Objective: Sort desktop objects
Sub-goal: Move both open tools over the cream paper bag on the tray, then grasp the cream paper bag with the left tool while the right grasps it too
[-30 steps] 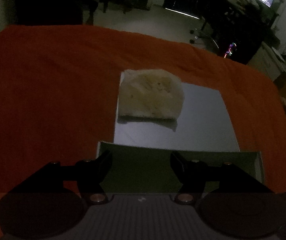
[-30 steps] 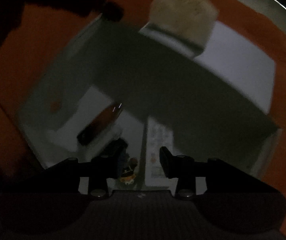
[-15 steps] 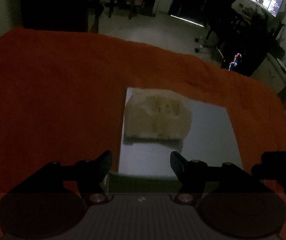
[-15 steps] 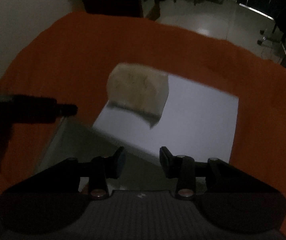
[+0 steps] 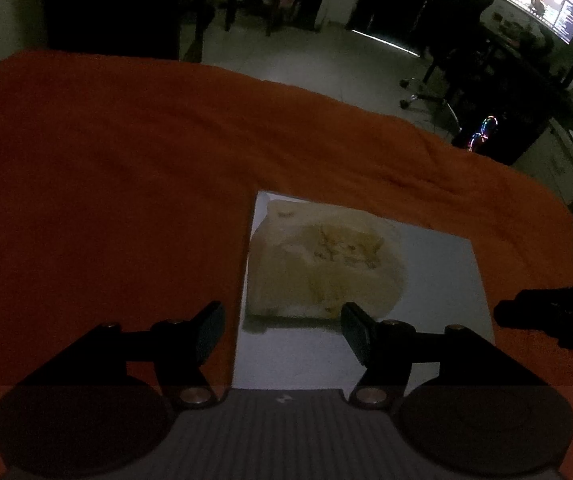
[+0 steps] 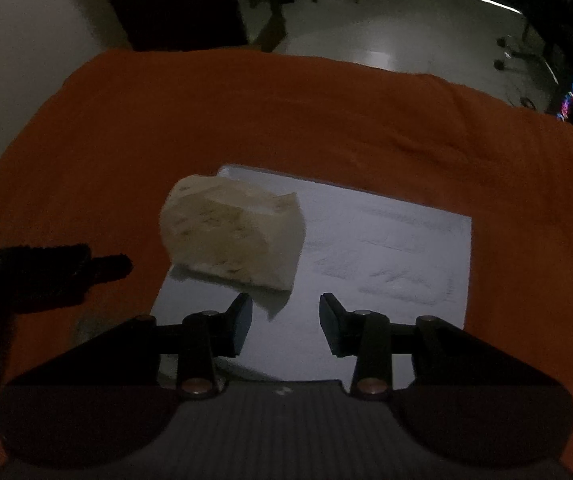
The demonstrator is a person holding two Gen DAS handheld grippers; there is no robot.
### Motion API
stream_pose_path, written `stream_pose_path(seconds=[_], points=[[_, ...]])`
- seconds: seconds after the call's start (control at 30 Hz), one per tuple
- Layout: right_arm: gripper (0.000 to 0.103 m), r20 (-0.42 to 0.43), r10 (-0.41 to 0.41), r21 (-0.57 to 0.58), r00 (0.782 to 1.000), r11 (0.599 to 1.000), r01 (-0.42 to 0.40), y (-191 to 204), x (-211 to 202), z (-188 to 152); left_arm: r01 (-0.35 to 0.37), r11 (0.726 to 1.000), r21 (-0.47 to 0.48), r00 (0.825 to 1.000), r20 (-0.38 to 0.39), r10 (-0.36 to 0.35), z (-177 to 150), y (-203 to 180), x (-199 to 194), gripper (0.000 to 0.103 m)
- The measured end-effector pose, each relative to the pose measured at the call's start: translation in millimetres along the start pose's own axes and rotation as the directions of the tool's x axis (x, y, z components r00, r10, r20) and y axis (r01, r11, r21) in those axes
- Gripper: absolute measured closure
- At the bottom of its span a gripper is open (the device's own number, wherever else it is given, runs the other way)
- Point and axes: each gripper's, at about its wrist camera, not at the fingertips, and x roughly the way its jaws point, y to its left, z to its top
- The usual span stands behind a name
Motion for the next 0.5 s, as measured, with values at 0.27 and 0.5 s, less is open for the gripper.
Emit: stream_pose_path(seconds=[0.27, 0.5], points=[[0.062, -0.012, -0.016, 0.074, 1.000, 0.997, 0.017, -18, 29, 19, 0.004, 0.999, -0.037, 1.000, -0.018, -0.005, 13, 7, 26, 0.042], [0.059, -0.046, -0.002, 0.085, 0.999, 0.996, 0.006, -23, 60, 28, 0.003, 0.999, -0.052, 0.999, -0.054, -0.006, 19, 12, 57, 0.042]])
